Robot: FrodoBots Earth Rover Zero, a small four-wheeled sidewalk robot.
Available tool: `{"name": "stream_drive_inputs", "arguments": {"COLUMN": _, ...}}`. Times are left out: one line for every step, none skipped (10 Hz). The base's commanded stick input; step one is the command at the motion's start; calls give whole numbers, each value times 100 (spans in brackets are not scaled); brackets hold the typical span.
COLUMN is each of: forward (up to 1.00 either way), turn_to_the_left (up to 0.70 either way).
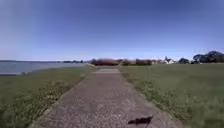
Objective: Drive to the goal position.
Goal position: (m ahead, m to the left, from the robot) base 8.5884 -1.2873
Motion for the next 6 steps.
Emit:
{"name": "stream_drive_inputs", "arguments": {"forward": 71, "turn_to_the_left": 0}}
{"name": "stream_drive_inputs", "arguments": {"forward": 76, "turn_to_the_left": 0}}
{"name": "stream_drive_inputs", "arguments": {"forward": 82, "turn_to_the_left": 0}}
{"name": "stream_drive_inputs", "arguments": {"forward": 85, "turn_to_the_left": 0}}
{"name": "stream_drive_inputs", "arguments": {"forward": 85, "turn_to_the_left": 0}}
{"name": "stream_drive_inputs", "arguments": {"forward": 85, "turn_to_the_left": 0}}
